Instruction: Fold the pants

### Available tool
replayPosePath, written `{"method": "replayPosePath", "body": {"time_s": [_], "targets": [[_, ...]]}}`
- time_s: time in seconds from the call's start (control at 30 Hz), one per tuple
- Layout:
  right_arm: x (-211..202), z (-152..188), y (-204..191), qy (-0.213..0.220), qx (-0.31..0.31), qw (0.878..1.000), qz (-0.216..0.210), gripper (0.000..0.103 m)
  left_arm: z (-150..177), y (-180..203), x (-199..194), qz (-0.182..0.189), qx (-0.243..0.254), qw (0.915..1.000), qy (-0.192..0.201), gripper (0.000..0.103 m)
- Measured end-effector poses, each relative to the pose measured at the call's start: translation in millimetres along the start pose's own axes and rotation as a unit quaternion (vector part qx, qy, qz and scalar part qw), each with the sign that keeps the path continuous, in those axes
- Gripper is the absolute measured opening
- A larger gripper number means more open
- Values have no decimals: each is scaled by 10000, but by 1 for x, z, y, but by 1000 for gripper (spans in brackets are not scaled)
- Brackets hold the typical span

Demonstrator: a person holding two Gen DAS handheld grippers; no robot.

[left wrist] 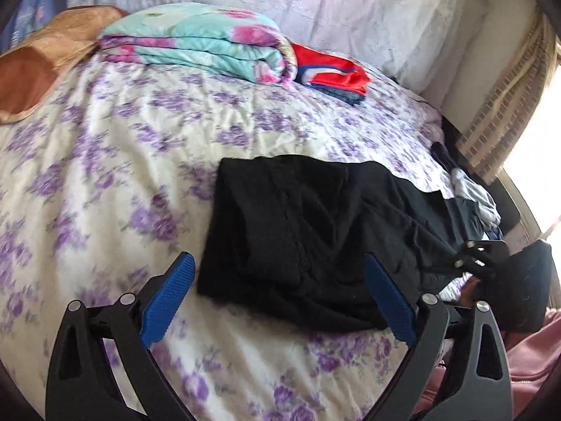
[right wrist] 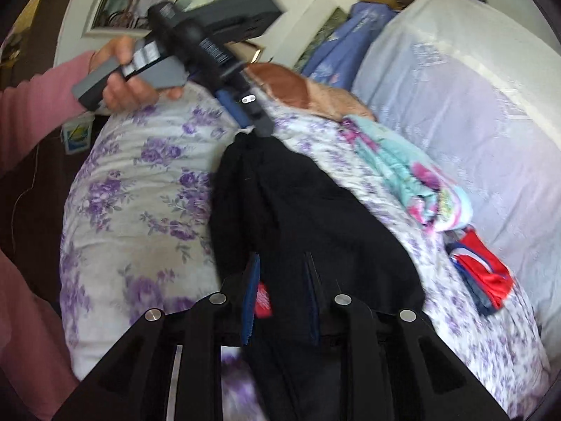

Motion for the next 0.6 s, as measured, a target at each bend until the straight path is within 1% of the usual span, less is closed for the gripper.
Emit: {"method": "replayPosePath", "body": {"time_s": [0.03,0.07,0.13,0.17,0.2,0.23,0.27,0.33,0.43,0.5,0.53,0.57,0.6], "targets": [[5,-1,-3,-43,-38,10000,-43,24,-1,6,5,69,175,9998,-63,89],[10,0,-4,-85,-85,9999,-24,24,0,9,9,120,312,9993,-155,77],[17,-3,-6,-122,-156,9997,113,24,4,7,22,-60,495,9978,-433,64],[19,-4,-5,-132,-141,9997,128,24,7,3,30,-205,552,9963,-624,49],[21,-5,-5,-141,-102,9998,102,21,9,0,34,-195,524,9959,-710,48],[23,-6,-6,-179,-64,9998,49,11,8,-2,34,-118,473,9964,-687,46],[25,-8,-7,-195,-71,9997,88,10,6,-3,30,0,397,9972,-632,43],[18,-18,-8,-80,-87,9998,184,9,1,-4,24,48,388,9980,-502,42],[4,-41,-15,177,-48,9997,138,9,-10,0,1,-96,554,9984,-107,42],[4,-49,-21,241,-112,9995,163,9,-13,1,-13,-163,668,9976,91,42],[8,-48,-24,215,-113,9996,121,9,-12,-1,-17,-235,707,9971,129,42],[14,-45,-28,160,-86,9998,66,9,-7,-5,-18,-359,718,9967,104,42],[20,-41,-31,72,-41,10000,-14,9,-1,-9,-15,-383,666,9970,34,42]]}}
Point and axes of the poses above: each gripper's, at about its wrist camera, not at the fingertips, and x roughly the way its jaws point, y to its right, z to its underside, the point moved 10 cm from there along x, roughly the way its jaws point, and after that the axes turned 1 degree about -y, right-handed, at the moved point
